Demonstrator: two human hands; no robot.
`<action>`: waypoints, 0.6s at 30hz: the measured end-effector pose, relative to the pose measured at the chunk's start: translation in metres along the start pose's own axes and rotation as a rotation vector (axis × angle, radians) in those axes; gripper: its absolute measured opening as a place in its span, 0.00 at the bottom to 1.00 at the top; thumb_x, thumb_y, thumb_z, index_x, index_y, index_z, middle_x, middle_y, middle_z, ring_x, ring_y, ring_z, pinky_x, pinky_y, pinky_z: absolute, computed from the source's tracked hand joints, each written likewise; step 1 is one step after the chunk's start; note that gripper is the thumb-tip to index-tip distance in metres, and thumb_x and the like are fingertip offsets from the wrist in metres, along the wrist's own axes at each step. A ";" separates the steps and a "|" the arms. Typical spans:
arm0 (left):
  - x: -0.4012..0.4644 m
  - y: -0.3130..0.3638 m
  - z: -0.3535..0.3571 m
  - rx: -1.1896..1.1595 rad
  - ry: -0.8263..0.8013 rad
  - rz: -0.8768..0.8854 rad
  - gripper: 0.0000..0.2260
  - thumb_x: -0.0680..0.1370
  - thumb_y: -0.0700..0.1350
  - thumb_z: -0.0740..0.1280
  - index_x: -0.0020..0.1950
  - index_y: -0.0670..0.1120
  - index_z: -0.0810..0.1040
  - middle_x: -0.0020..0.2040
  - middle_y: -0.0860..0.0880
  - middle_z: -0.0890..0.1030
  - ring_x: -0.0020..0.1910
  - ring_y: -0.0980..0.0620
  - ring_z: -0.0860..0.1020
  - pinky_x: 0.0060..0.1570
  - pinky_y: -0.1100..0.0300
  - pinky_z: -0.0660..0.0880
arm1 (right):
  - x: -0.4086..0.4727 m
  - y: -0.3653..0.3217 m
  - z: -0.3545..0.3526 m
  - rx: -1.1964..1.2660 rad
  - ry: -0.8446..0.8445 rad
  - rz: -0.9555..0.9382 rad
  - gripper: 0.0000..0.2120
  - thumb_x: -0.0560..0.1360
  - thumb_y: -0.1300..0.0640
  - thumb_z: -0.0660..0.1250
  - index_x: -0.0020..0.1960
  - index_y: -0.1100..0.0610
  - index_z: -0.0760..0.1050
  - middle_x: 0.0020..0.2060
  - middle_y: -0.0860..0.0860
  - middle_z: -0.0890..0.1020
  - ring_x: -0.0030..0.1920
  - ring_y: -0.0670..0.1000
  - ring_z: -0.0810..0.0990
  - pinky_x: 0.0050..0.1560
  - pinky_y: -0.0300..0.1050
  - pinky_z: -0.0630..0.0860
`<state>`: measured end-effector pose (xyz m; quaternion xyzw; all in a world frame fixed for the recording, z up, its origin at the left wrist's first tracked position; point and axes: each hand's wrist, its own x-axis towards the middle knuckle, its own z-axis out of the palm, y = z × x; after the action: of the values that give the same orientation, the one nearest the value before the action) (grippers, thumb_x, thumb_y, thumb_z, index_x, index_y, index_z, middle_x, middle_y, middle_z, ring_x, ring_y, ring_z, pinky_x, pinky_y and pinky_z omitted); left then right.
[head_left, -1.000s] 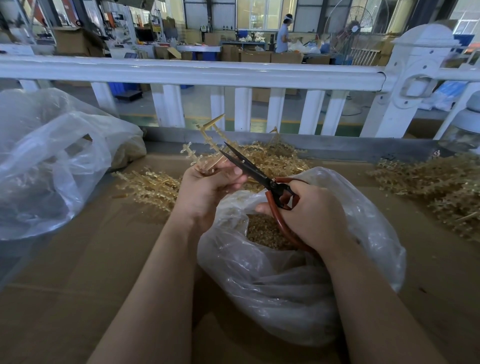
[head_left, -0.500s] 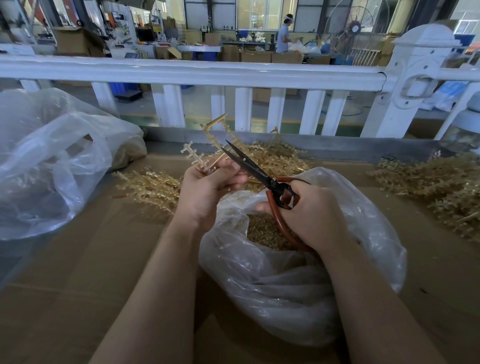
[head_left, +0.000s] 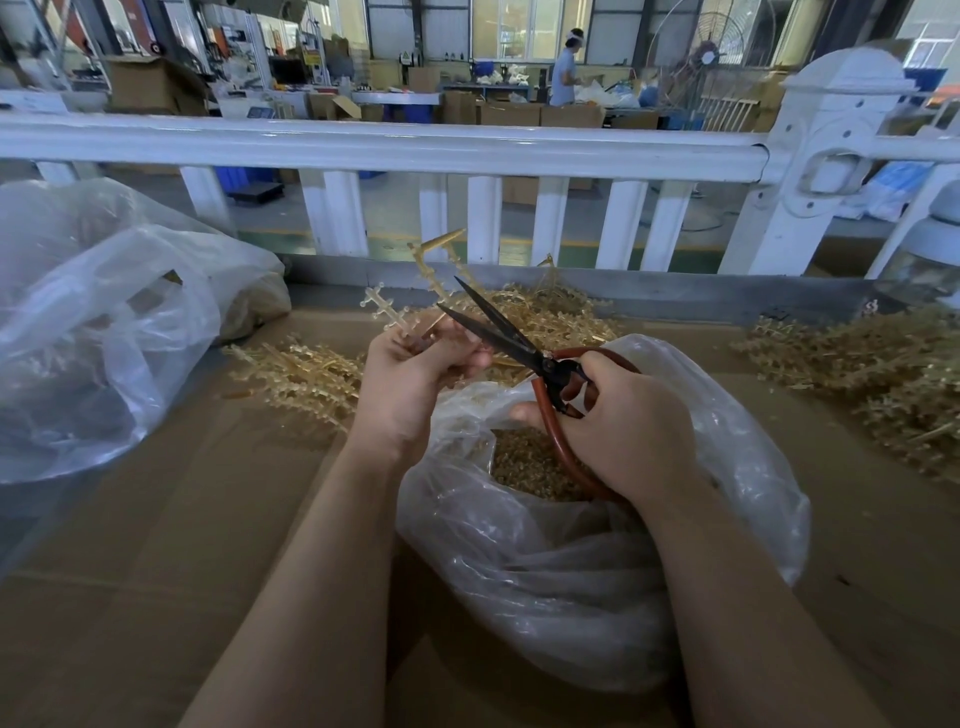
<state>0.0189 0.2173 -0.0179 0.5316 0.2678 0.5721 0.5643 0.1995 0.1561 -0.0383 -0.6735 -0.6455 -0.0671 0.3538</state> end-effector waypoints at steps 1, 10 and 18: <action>0.000 -0.001 0.000 0.009 -0.001 0.008 0.09 0.75 0.31 0.67 0.39 0.42 0.81 0.35 0.45 0.83 0.36 0.50 0.82 0.41 0.60 0.79 | 0.000 0.000 0.000 -0.003 -0.004 -0.004 0.41 0.62 0.15 0.48 0.47 0.47 0.77 0.36 0.37 0.77 0.35 0.38 0.74 0.35 0.34 0.72; 0.002 -0.003 -0.001 0.098 -0.007 0.028 0.06 0.76 0.30 0.68 0.42 0.38 0.81 0.36 0.44 0.84 0.34 0.51 0.80 0.39 0.60 0.78 | 0.000 0.000 -0.002 -0.045 0.010 -0.017 0.38 0.63 0.17 0.51 0.44 0.48 0.78 0.33 0.38 0.76 0.33 0.37 0.73 0.32 0.30 0.66; 0.002 -0.003 -0.001 0.066 -0.018 0.026 0.05 0.75 0.31 0.68 0.41 0.38 0.80 0.36 0.44 0.83 0.34 0.51 0.80 0.39 0.61 0.77 | 0.000 0.002 -0.001 -0.037 0.048 -0.045 0.37 0.65 0.18 0.51 0.39 0.50 0.77 0.31 0.39 0.77 0.31 0.40 0.74 0.32 0.33 0.72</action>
<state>0.0197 0.2202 -0.0205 0.5586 0.2746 0.5652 0.5414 0.2017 0.1553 -0.0381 -0.6633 -0.6506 -0.1030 0.3552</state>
